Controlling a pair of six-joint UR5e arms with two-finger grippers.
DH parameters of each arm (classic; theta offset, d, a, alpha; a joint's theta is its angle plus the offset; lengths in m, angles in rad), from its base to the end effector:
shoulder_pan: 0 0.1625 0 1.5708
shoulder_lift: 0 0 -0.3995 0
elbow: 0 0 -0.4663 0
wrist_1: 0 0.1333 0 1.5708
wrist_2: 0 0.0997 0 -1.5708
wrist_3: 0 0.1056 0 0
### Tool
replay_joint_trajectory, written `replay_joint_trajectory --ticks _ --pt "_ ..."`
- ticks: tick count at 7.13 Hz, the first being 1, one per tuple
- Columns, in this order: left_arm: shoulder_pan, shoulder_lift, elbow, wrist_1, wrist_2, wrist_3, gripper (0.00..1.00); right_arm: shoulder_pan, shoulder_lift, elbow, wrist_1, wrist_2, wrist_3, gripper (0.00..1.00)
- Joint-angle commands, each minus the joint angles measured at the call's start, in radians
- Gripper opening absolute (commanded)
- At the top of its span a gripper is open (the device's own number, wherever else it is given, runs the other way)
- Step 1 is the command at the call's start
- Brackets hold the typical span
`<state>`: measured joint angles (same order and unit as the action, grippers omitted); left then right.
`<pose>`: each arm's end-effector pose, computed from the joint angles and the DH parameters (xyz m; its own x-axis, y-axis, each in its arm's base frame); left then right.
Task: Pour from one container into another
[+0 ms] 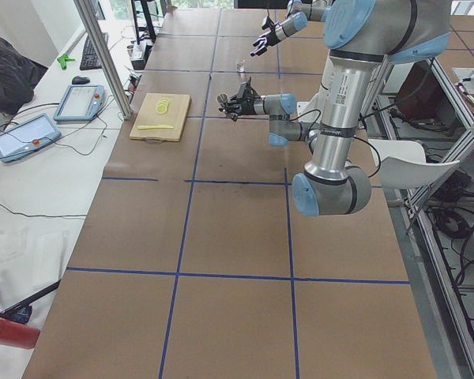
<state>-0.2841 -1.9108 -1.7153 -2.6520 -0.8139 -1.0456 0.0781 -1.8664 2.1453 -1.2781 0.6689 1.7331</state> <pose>0.5405 -0.3722 0.2226 0.4369 0.2522 -0.8635 0.7442 0.4380 0.5044 -0.4329 -0.2507 0.4174 0.7513 0.1593 0.6405 -0.6008 0.5668 0.5637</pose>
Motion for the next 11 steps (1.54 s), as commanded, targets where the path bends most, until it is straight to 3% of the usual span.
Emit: replay_joint_trajectory --ticks 1,5,11 --pt "0.005 0.001 0.010 0.000 -0.001 0.004 0.00 -0.003 0.059 -0.109 0.002 -0.095 0.020 0.99" --pt "0.005 0.000 0.008 0.004 -0.005 0.006 0.00 -0.004 0.151 -0.238 0.002 -0.153 0.036 0.99" --pt "0.005 0.000 0.020 0.006 -0.004 0.006 0.00 0.026 0.174 -0.334 0.000 -0.190 0.029 0.99"
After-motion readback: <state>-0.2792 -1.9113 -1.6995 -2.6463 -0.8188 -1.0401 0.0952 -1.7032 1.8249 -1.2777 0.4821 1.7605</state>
